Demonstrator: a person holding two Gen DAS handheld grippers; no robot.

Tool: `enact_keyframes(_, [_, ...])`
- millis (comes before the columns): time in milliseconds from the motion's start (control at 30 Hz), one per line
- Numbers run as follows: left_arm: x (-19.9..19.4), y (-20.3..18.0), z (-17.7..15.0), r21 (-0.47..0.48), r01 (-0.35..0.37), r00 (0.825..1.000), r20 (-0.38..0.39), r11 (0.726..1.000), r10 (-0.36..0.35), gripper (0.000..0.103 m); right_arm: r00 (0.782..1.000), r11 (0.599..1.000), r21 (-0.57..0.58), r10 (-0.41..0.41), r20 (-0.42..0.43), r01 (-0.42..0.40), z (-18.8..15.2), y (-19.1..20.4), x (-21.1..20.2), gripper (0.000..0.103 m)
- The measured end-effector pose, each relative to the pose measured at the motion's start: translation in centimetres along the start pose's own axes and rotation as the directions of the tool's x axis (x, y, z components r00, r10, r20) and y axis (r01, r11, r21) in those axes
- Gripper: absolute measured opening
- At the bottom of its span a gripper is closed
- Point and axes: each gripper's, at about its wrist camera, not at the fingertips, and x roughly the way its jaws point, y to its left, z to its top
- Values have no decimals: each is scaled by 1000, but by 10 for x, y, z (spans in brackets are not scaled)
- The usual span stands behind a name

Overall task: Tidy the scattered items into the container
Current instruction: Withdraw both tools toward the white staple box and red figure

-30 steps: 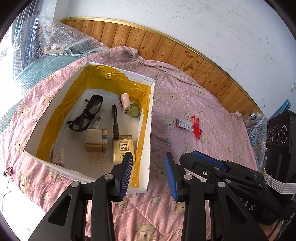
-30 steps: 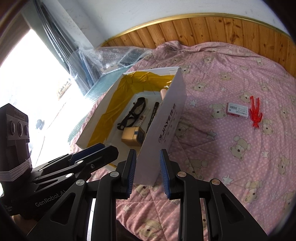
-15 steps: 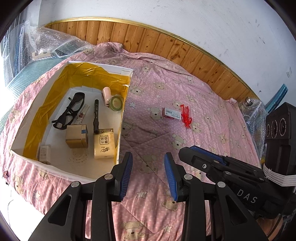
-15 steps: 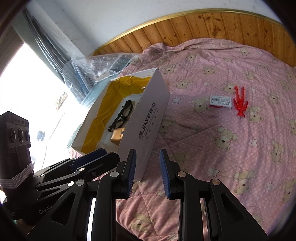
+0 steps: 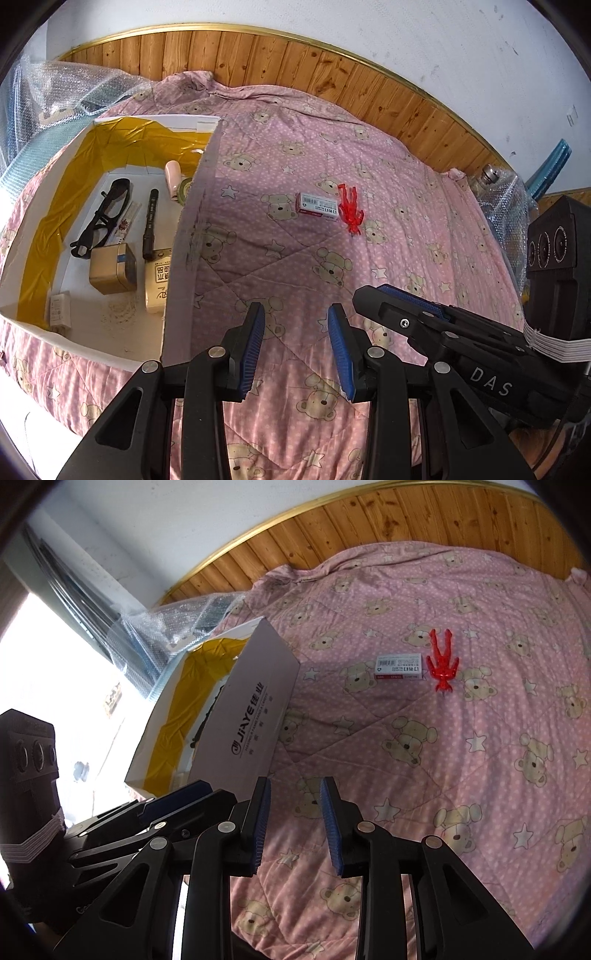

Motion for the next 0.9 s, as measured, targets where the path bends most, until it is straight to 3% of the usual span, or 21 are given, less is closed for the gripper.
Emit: enact_keyframes(900, [101,-31,43,48,2,991,-132,999,4,37,996,986,149,-74,-50,81,26,-93,29,31])
